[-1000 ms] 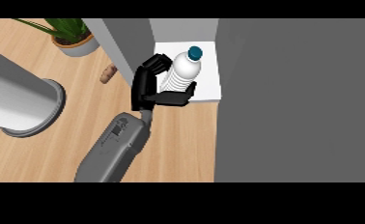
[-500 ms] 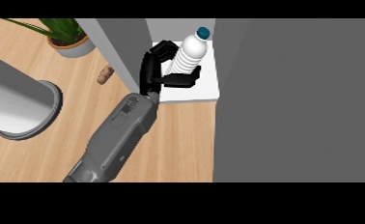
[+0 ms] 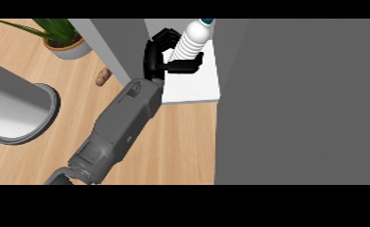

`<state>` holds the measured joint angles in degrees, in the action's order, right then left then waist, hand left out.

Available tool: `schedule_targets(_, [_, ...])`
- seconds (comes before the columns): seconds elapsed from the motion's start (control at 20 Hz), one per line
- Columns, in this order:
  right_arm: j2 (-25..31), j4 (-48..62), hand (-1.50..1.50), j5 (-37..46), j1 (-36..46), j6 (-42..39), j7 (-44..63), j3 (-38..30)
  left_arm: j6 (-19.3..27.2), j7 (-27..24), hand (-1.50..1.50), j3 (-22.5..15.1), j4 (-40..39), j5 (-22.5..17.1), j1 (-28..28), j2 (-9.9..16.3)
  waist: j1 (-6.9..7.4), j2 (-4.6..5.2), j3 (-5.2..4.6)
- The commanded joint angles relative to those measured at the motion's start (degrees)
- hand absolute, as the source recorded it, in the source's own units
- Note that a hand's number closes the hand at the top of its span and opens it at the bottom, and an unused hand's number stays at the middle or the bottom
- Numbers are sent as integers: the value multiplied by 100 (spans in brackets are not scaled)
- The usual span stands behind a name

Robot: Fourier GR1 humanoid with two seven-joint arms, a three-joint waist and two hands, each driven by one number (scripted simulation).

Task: Pick up the bottled water, place it into the cabinet and close the cabinet

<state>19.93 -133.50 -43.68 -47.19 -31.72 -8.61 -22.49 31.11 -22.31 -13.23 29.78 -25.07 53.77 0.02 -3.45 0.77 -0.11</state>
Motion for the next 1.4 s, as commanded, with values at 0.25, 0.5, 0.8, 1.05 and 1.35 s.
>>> schedule_targets(0.25, [-112,-842,-150,-444,-278,142,202,-16,178,-331,-150,234,-1333,220,886,-2,-115,33,-3])
schedule_targets(0.5, [-46,-618,-150,-374,107,283,219,103,239,-338,-150,174,-1738,317,1182,-1,-45,46,0])
schedule_targets(0.8, [39,-666,-150,-518,-156,-16,194,-40,-24,-627,-150,417,-2036,240,1102,99,-119,38,-3])
schedule_targets(1.05, [64,-432,-150,-257,315,266,262,127,-242,-846,-150,457,-1933,229,1413,0,-80,62,-2])
schedule_targets(1.35, [-34,-669,-150,-266,233,375,339,104,-648,-1452,-150,572,-1690,64,1316,-2,-33,23,-2])
